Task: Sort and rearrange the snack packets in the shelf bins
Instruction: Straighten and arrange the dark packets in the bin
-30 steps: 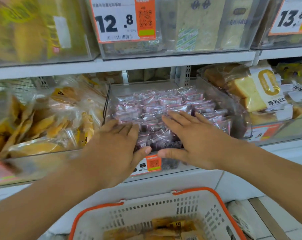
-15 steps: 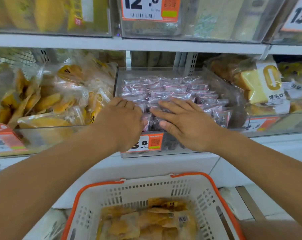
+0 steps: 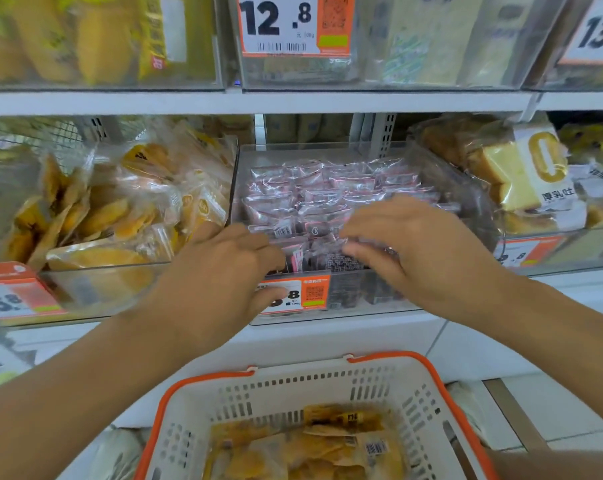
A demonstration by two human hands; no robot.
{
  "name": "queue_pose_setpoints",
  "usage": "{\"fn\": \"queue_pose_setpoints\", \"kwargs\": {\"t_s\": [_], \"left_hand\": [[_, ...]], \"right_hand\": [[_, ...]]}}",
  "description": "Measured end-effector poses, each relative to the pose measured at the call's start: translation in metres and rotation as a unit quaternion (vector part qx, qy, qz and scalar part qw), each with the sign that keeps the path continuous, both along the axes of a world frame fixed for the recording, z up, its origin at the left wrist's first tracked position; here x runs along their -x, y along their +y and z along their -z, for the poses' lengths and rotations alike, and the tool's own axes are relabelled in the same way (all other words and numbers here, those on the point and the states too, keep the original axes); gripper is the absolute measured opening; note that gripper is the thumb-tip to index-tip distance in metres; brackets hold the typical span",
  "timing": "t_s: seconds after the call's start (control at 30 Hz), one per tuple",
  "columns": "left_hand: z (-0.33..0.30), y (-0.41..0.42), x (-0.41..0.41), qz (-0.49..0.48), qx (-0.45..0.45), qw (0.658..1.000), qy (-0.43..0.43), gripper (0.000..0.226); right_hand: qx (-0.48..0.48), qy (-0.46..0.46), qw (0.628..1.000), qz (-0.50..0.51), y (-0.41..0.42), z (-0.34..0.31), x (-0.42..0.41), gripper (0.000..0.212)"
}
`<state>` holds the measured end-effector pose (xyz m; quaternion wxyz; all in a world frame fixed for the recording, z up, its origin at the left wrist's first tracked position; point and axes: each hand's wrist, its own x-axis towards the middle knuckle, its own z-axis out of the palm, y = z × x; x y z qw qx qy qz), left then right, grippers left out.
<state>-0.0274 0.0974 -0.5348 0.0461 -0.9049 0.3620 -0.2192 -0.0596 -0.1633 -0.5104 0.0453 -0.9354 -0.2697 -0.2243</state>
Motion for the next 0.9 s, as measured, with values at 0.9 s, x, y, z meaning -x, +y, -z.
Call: {"fn": "queue_pose_setpoints", "kwargs": {"t_s": [0.9], "left_hand": [[0.002,-0.052,-0.025,0.043,0.289,0.942,0.165,0.016]], "right_hand": [[-0.278,0.11,0.952,0.072,0.002,0.007,-0.054,0.003]]}}
